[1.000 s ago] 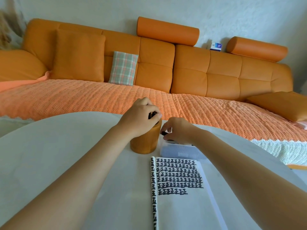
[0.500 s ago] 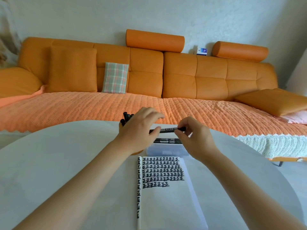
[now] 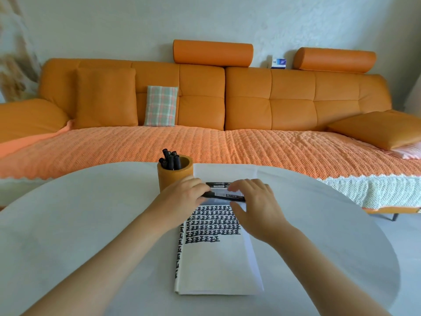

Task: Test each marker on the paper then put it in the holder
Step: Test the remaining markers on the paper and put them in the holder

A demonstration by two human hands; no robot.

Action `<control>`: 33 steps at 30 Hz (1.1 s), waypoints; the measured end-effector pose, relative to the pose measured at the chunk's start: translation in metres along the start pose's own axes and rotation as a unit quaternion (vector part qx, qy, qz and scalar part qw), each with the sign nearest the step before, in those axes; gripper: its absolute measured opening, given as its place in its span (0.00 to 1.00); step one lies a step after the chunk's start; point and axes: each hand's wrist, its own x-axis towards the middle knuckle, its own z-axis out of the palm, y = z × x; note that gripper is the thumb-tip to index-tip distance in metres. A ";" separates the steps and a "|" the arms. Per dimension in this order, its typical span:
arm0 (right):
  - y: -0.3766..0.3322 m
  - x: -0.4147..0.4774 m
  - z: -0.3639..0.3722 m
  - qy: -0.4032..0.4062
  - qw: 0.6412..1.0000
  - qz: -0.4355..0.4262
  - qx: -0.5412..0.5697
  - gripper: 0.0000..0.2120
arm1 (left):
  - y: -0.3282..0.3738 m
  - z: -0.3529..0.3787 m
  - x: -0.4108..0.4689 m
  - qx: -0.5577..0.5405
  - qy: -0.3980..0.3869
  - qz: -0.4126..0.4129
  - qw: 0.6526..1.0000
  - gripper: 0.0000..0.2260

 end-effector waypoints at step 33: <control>-0.011 -0.011 0.008 -0.182 0.982 0.017 0.041 0.18 | -0.023 -0.007 -0.052 -0.046 -0.023 -0.065 0.997 0.08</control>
